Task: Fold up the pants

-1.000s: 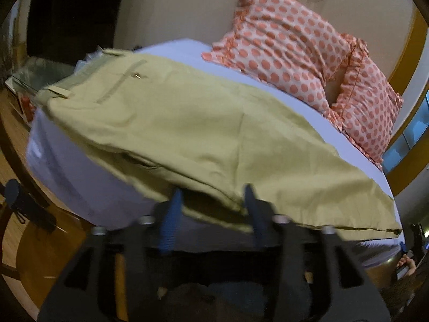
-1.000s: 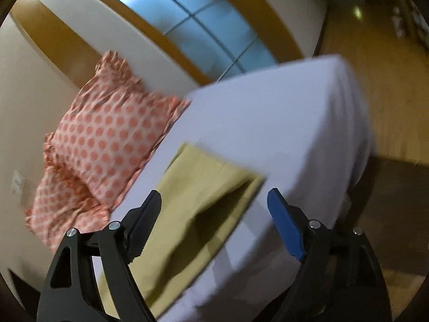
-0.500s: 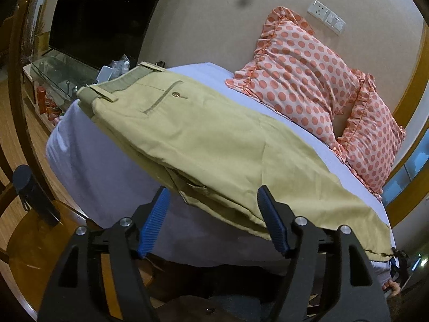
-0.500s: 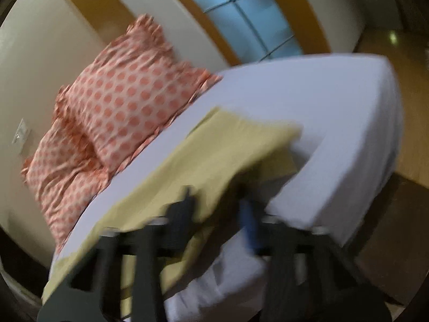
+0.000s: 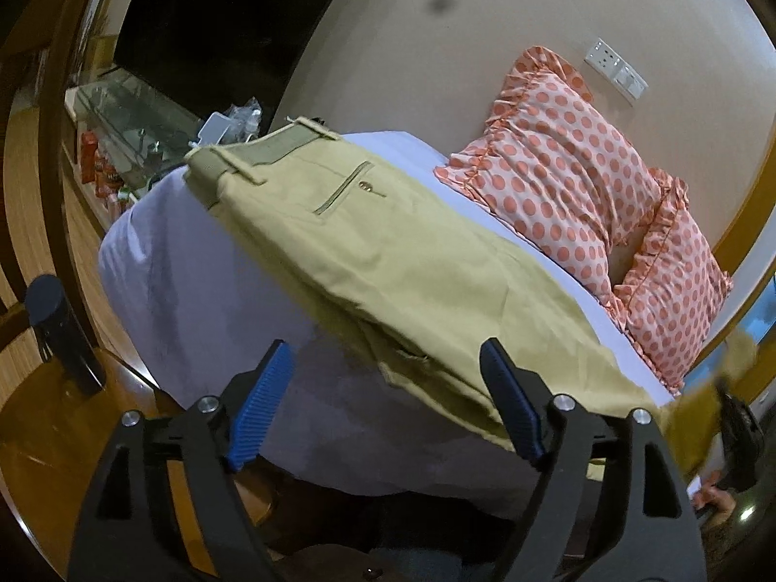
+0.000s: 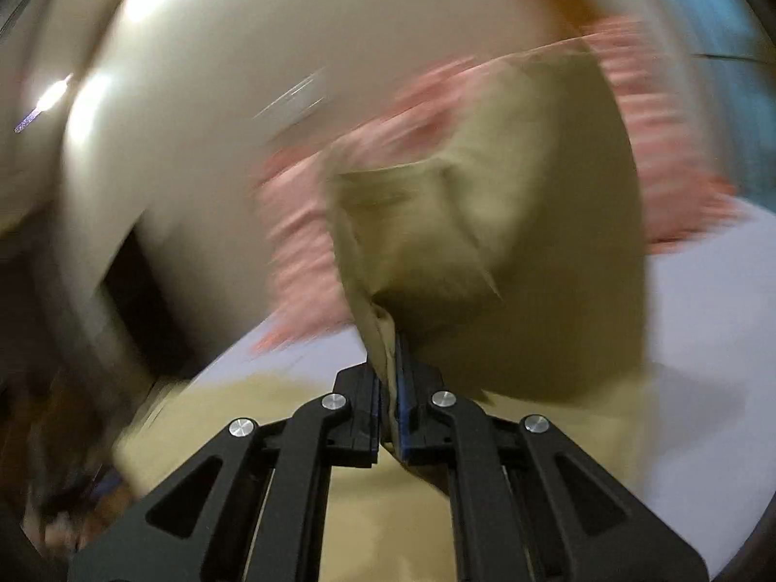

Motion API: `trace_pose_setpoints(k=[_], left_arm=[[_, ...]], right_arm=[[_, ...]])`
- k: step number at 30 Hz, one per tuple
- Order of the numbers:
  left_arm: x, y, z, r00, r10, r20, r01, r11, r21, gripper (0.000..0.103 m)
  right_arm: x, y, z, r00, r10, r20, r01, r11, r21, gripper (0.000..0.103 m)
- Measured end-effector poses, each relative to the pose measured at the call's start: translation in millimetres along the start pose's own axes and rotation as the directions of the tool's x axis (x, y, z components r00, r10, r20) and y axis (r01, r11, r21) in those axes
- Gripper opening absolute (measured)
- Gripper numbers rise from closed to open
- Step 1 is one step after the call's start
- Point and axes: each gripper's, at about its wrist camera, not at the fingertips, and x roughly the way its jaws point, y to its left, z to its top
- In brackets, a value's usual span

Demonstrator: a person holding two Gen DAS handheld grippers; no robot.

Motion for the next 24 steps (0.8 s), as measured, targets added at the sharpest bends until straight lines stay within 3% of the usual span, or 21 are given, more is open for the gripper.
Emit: trace_pose_setpoints(k=[1, 2, 3, 5, 7, 8, 9, 10, 14, 18, 24], left_arm=[[0, 3, 0, 1.0, -0.009, -0.005, 0.009, 1.0, -0.006, 0.085], [0, 5, 0, 1.0, -0.013, -0.008, 0.013, 1.0, -0.01, 0.086], [0, 8, 0, 1.0, -0.017, -0.009, 0.017, 1.0, -0.016, 0.089], [-2, 15, 1, 0.999, -0.051, -0.015, 0.051, 0.998, -0.025, 0.095], [-1, 20, 2, 0.995, -0.093, -0.037, 0.092, 0.996, -0.017, 0.1], [1, 20, 2, 0.993, -0.105, -0.047, 0.105, 0.994, -0.01, 0.101], [5, 21, 3, 0.99, -0.124, -0.066, 0.124, 0.992, -0.001, 0.101], [10, 21, 3, 0.987, -0.139, -0.082, 0.14, 0.99, 0.003, 0.101], [32, 14, 3, 0.975, -0.172, -0.138, 0.173, 0.985, -0.002, 0.101], [50, 9, 5, 0.971, -0.179, -0.157, 0.176, 0.984, -0.032, 0.101], [47, -4, 24, 0.981, -0.16, -0.106, 0.158, 0.987, -0.027, 0.1]], right_arm=[[20, 22, -9, 0.996, 0.054, -0.068, -0.057, 0.998, -0.04, 0.006], [44, 48, -23, 0.979, 0.102, -0.176, -0.12, 0.989, -0.09, 0.007], [69, 73, -42, 0.949, 0.107, -0.298, -0.157, 0.977, -0.147, 0.009], [95, 101, -71, 0.899, 0.066, -0.434, -0.178, 0.959, -0.223, 0.018], [98, 109, -82, 0.887, 0.058, -0.459, -0.181, 0.957, -0.229, 0.056], [93, 107, -80, 0.893, 0.07, -0.444, -0.18, 0.961, -0.21, 0.067], [87, 104, -76, 0.904, 0.077, -0.421, -0.171, 0.966, -0.192, 0.086], [77, 99, -70, 0.92, 0.086, -0.382, -0.16, 0.973, -0.165, 0.095], [67, 84, -49, 0.945, 0.103, -0.311, -0.136, 0.987, -0.088, 0.095], [64, 68, -48, 0.949, 0.09, -0.303, -0.107, 0.993, -0.04, 0.096], [63, 58, -52, 0.949, 0.085, -0.304, -0.09, 0.996, -0.004, 0.098]])
